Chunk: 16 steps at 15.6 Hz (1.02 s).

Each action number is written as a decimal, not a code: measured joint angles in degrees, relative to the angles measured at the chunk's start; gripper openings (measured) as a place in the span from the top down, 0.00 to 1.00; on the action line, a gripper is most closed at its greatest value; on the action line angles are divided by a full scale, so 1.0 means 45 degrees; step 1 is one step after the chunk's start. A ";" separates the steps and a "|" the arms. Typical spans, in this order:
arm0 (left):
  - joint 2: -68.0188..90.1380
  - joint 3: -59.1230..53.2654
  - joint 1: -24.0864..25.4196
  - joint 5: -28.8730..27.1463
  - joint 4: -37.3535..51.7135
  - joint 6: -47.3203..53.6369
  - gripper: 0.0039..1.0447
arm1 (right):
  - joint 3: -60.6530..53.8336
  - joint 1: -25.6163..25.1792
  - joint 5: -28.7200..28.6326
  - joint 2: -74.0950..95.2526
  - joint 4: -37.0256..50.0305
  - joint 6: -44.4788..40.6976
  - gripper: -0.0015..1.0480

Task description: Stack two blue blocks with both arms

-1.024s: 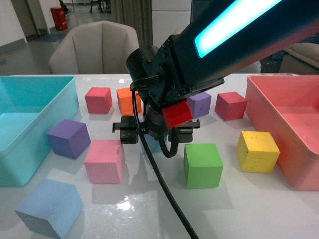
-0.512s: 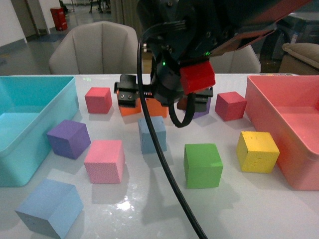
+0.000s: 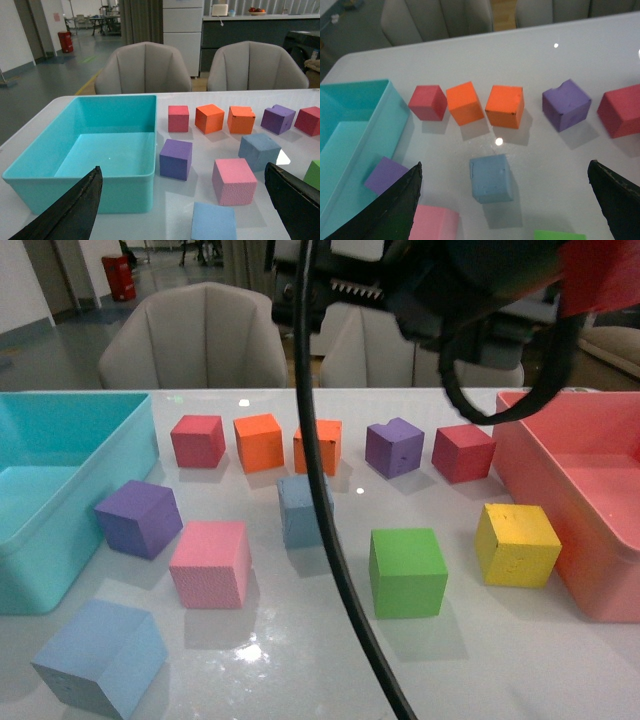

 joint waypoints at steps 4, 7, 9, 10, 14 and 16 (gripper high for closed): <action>0.0000 0.0000 0.0000 -0.0010 0.0000 0.0000 0.06 | -0.6513 0.0146 0.3419 -0.5741 0.6033 -0.3342 0.32; 0.0000 0.0000 0.0000 0.0005 0.0000 0.0000 0.06 | -1.1273 -0.2263 0.1928 -1.2706 0.2817 -0.4459 0.67; 0.0000 0.0000 0.0000 0.0000 0.0005 0.0000 0.06 | -1.2648 -0.3143 0.0806 -1.5722 0.2346 -0.4619 0.90; 0.0000 0.0000 0.0000 0.0000 0.0005 0.0000 0.06 | -1.2687 -0.3313 0.0607 -1.6082 0.2385 -0.4634 0.95; 0.0000 0.0000 0.0000 0.0000 0.0000 0.0000 0.06 | -1.3333 -0.4041 -0.0092 -1.6878 0.2302 -0.4711 0.98; 0.0000 0.0000 0.0000 0.0000 0.0000 0.0000 0.06 | -1.4018 -0.4643 -0.0685 -1.7481 0.2089 -0.4711 0.98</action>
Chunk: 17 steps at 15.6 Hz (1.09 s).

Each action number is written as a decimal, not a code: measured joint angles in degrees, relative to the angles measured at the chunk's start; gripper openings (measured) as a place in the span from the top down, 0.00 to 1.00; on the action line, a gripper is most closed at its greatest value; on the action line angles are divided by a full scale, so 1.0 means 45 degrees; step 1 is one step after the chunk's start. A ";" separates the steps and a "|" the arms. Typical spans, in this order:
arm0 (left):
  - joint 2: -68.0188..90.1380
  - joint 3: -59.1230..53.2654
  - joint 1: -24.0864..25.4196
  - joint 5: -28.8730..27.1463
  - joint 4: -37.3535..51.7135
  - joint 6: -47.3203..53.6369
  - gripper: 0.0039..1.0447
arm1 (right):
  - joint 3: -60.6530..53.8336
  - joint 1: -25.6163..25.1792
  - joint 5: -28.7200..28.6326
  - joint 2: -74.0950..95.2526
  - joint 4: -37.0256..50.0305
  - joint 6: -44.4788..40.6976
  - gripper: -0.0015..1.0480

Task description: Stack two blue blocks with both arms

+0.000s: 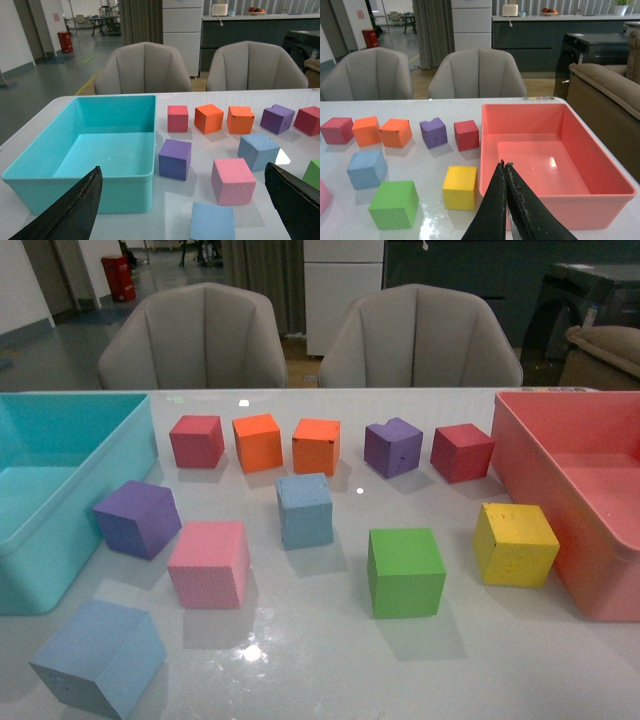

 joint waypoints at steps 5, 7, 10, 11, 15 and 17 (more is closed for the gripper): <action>0.0000 0.0005 0.0000 0.0000 0.0005 0.0000 0.06 | -0.0792 -0.1792 -0.1889 -0.1525 -0.0622 -0.0019 0.98; 0.0000 0.0000 0.0000 0.0000 0.0000 0.0000 0.06 | -0.0933 -0.1812 -0.1889 -0.2021 -0.0874 -0.0019 0.98; 0.0000 0.0000 0.0000 0.0000 0.0000 0.0000 0.06 | -0.1389 -0.1812 -0.1889 -0.2681 -0.0845 -0.0019 0.98; 0.0000 0.0000 0.0000 -0.0005 0.0000 0.0000 0.06 | -0.1462 -0.1812 -0.1885 -0.2934 -0.1219 -0.0024 0.98; 0.0000 0.0000 0.0000 -0.0005 0.0010 0.0000 0.06 | -0.1457 -0.1812 -0.1880 -0.5051 -0.3453 -0.0039 0.98; 0.0000 0.0005 0.0000 0.0000 0.0005 0.0000 0.06 | -0.1457 -0.1812 -0.1885 -0.5066 -0.3385 -0.0039 0.98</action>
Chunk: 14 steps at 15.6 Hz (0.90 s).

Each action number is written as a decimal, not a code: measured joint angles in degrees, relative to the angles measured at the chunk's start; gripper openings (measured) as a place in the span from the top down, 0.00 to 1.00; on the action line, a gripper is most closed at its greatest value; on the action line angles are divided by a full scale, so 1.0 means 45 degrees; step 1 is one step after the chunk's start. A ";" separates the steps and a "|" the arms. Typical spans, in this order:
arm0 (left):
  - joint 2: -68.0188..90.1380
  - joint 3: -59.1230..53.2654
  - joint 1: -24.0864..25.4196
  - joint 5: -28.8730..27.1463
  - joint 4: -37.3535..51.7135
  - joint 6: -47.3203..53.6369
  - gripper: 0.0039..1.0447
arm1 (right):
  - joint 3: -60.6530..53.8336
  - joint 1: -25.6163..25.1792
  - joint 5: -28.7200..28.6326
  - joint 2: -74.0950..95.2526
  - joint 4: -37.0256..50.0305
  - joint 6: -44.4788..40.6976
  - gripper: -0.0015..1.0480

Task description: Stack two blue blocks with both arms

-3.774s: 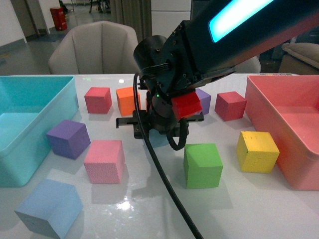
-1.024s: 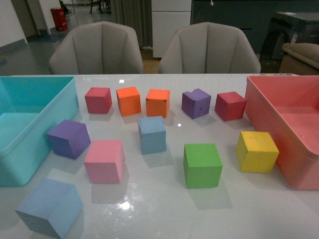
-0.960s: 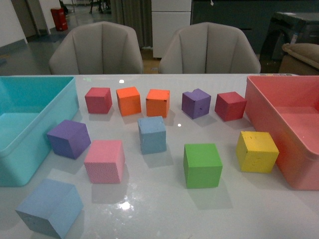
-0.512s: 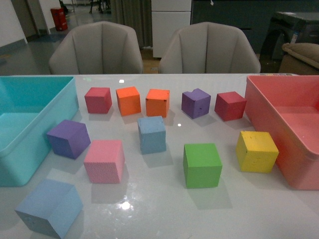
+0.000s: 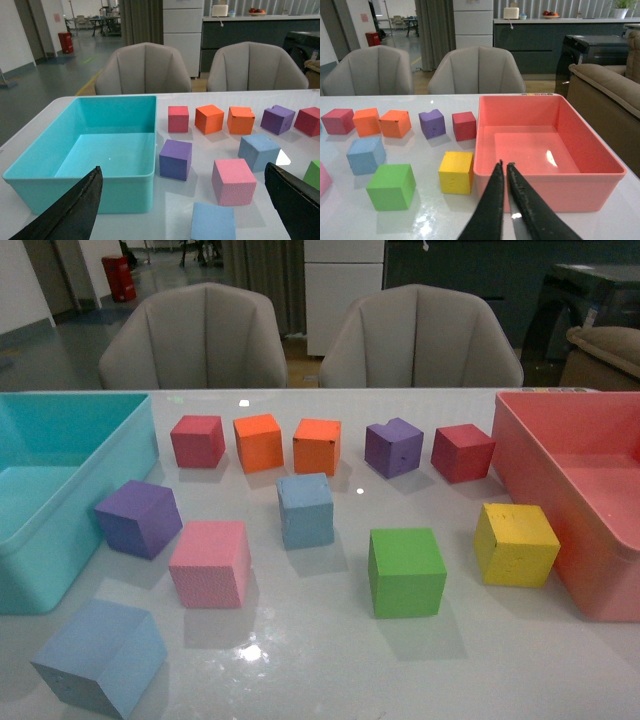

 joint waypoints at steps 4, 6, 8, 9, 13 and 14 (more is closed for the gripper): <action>0.0000 -0.0005 0.0000 0.0000 -0.0005 0.0000 0.06 | 0.0000 0.0000 0.0000 0.0000 0.0010 -0.0005 0.53; 0.0000 -0.0005 0.0000 0.0000 -0.0005 0.0000 0.06 | 0.0000 0.0000 0.0000 0.0000 0.0010 -0.0005 0.28; 0.0049 0.0034 -0.0019 -0.0102 -0.0291 -0.0019 0.06 | 0.0000 0.0000 0.0000 0.0000 0.0010 0.0000 0.05; 0.1190 0.0947 -0.0612 -0.1248 -0.2579 -0.0369 0.06 | 0.0000 0.0000 0.0000 0.0000 0.0005 -0.0010 0.07; 0.2414 0.3147 -0.1219 -0.1535 -0.3070 -0.0884 0.06 | 0.0000 0.0000 -0.0005 0.0000 0.0010 -0.0010 0.06; 0.2637 0.3240 -0.1175 -0.1093 -0.2880 -0.0874 0.06 | 0.0000 0.0000 -0.0005 0.0000 0.0010 -0.0005 0.06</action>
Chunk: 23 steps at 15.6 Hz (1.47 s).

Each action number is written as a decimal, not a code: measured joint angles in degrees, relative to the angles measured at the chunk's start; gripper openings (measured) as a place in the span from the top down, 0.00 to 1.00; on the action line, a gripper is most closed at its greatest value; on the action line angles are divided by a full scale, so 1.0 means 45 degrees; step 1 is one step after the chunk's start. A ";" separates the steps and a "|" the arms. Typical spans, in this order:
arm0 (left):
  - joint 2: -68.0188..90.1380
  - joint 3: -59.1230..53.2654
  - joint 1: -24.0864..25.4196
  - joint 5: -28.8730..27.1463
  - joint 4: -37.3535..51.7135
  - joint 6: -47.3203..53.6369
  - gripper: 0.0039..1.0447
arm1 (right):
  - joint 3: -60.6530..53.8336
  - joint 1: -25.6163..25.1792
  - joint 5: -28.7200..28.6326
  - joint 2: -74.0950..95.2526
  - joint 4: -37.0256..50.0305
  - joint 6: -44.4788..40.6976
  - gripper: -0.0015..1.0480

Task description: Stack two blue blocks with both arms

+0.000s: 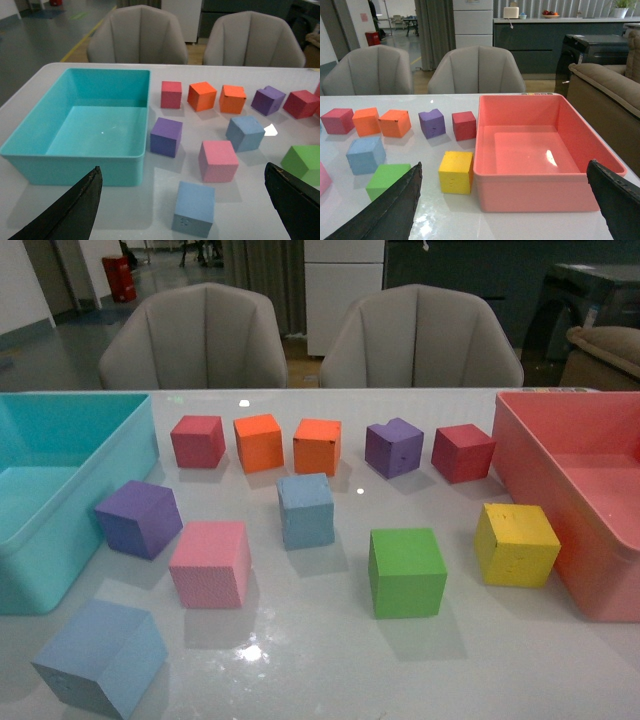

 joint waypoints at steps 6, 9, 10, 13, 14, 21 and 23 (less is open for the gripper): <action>1.0059 0.1753 0.0097 0.2565 0.6431 0.1049 0.06 | 0.0000 0.0000 0.0000 0.0000 0.0000 -0.0005 0.06; 1.4591 0.2584 0.0452 0.3614 0.6902 0.1773 0.06 | 0.0000 0.0000 0.0000 0.0000 0.0000 0.0000 0.06; 1.5548 0.2871 0.0651 0.3623 0.6965 0.2025 0.06 | 0.0000 0.0000 0.0000 0.0000 0.0000 0.0000 0.06; 1.7320 0.3162 0.0986 0.3978 0.6936 0.2477 0.06 | 0.0000 0.0000 -0.0005 0.0000 0.0000 0.0000 0.06; 1.7607 0.3317 0.1020 0.3983 0.6951 0.2579 0.06 | 0.0000 0.0000 0.0000 0.0000 -0.0005 -0.0005 0.06; 1.8365 0.3405 0.1117 0.4488 0.6912 0.2540 0.06 | 0.0000 0.0000 0.0000 0.0000 0.0000 0.0000 0.06; 1.8642 0.3342 0.1103 0.4488 0.6985 0.2404 0.06 | 0.0000 0.0000 0.0000 0.0000 0.0000 -0.0005 0.06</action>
